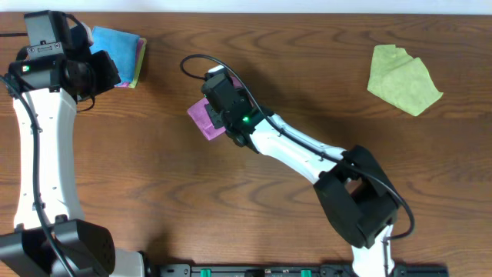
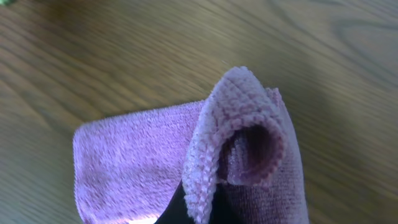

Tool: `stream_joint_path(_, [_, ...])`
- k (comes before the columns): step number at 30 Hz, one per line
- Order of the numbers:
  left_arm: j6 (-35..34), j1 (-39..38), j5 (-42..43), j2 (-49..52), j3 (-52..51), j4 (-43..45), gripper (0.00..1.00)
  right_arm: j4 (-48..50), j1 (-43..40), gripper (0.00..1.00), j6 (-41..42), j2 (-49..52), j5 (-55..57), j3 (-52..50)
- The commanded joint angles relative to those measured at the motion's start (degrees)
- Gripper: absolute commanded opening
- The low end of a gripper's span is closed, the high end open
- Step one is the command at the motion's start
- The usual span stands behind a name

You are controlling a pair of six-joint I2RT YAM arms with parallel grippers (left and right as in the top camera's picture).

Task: Fold the cloth
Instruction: 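Carry the folded cloth left with the right gripper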

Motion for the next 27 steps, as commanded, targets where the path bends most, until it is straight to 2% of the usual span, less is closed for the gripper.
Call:
stream_joint_path(1, [0.9, -0.1, 0.2, -0.3, -0.2, 0.1, 0.06, 1.2, 0.5, 0.02, -0.6, 2.0, -6.1, 0.8])
stream_joint_path(8, [0.9, -0.1, 0.2, -0.3, -0.2, 0.2, 0.06, 1.0, 1.9, 0.02, -1.9, 3.3, -12.8, 0.8])
stream_joint_path(23, [0.9, -0.1, 0.3, -0.3, -0.2, 0.2, 0.06, -1.7, 2.6, 0.02, -6.4, 3.3, -11.9, 0.8])
stream_joint_path(24, [0.9, -0.1, 0.3, -0.3, -0.2, 0.2, 0.06, -2.3, 2.7, 0.15, -6.6, 3.3, -12.2, 0.8])
stream_joint_path(25, [0.9, -0.1, 0.2, -0.3, -0.2, 0.2, 0.06, -2.9, 2.7, 0.34, -6.6, 3.3, -12.5, 0.8])
stream_joint_path(26, [0.9, -0.1, 0.2, -0.3, -0.2, 0.2, 0.06, -3.4, 2.8, 0.47, -6.6, 3.3, -12.6, 0.8])
stream_joint_path(27, [0.9, -0.1, 0.2, -0.3, -0.2, 0.2, 0.06, -3.8, 2.8, 0.53, -6.6, 3.3, -12.8, 0.8])
